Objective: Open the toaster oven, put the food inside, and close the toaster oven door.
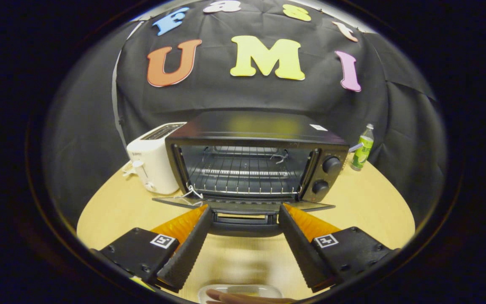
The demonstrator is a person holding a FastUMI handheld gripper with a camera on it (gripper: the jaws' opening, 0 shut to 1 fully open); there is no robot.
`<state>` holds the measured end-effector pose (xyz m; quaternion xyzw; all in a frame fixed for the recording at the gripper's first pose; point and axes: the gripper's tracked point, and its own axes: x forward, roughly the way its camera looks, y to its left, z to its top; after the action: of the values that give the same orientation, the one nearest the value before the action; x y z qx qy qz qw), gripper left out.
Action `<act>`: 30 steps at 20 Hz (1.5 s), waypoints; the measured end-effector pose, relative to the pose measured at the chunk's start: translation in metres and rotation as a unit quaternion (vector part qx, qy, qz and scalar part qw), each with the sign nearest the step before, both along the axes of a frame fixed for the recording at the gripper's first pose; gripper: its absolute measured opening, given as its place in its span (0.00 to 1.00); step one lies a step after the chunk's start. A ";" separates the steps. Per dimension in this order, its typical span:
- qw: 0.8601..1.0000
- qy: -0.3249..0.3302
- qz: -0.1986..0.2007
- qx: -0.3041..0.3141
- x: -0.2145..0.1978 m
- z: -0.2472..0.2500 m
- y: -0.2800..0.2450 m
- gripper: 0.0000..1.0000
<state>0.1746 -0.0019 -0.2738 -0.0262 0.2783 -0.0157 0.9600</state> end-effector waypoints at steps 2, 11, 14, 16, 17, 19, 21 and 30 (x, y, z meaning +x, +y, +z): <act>1.000 0.003 0.001 -0.009 -0.004 -0.009 -0.001 1.00; 1.000 0.007 -0.001 -0.024 -0.027 -0.040 -0.001 1.00; 0.999 0.041 -0.008 -0.008 -0.034 -0.057 -0.001 1.00; 0.999 0.054 -0.007 0.001 -0.037 -0.064 -0.001 1.00; 0.999 0.048 0.003 0.010 -0.038 -0.063 0.004 1.00; 0.999 0.041 0.025 0.020 -0.049 -0.059 0.010 1.00; 0.999 0.023 0.025 0.013 -0.066 -0.050 0.005 1.00; 1.000 -0.005 0.012 0.004 -0.150 -0.061 -0.022 1.00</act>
<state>0.0251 -0.0236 -0.3348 -0.0254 0.2735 -0.0035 0.9615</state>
